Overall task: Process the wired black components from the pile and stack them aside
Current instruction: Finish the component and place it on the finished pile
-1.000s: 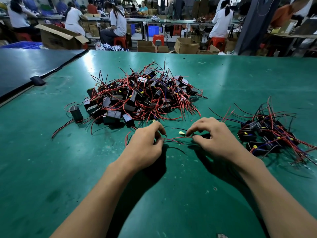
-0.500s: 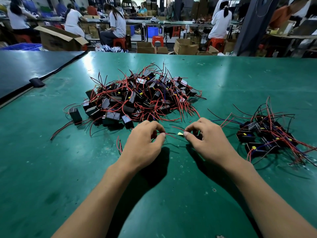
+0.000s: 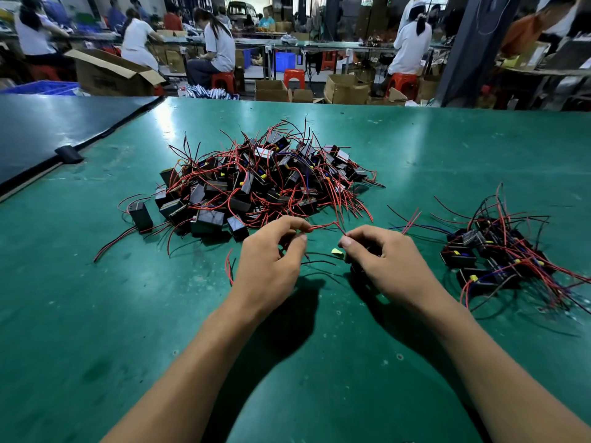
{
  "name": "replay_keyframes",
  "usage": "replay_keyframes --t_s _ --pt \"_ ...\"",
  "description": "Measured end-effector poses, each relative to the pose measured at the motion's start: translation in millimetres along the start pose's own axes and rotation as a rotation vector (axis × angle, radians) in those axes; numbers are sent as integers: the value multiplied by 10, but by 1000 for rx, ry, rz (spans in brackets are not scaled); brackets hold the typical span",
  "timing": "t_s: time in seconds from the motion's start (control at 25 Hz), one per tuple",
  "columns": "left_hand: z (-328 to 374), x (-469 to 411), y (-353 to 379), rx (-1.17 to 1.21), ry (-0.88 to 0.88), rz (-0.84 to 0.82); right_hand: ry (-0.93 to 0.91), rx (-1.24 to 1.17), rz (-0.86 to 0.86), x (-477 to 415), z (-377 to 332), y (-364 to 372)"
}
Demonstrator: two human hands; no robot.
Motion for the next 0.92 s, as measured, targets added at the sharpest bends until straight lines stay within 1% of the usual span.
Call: replay_keyframes --t_s 0.2,0.28,0.4,0.48,0.72,0.92 --pt "65 0 37 80 38 13 11 -120 -81 39 -49 121" --pt "53 1 64 101 26 -2 9 -121 -114 47 -52 159" --pt "-6 -8 65 61 -18 38 4 -150 -158 72 -69 222" --pt "-33 -25 52 64 -35 62 -13 -147 -162 82 -83 239" --pt "38 -22 27 -37 70 80 -31 -114 -124 72 -64 265" --pt "60 -17 31 -23 57 79 -13 -116 -116 75 -55 280"
Point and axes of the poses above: each hand's wrist, its own x-axis away from the middle knuckle, its own y-axis out of the palm, z = x × y, the point moved 8 cm from there along -x, towards the middle knuckle, and after that the axes turned 14 degrees about -x, right-handed, at the moved point
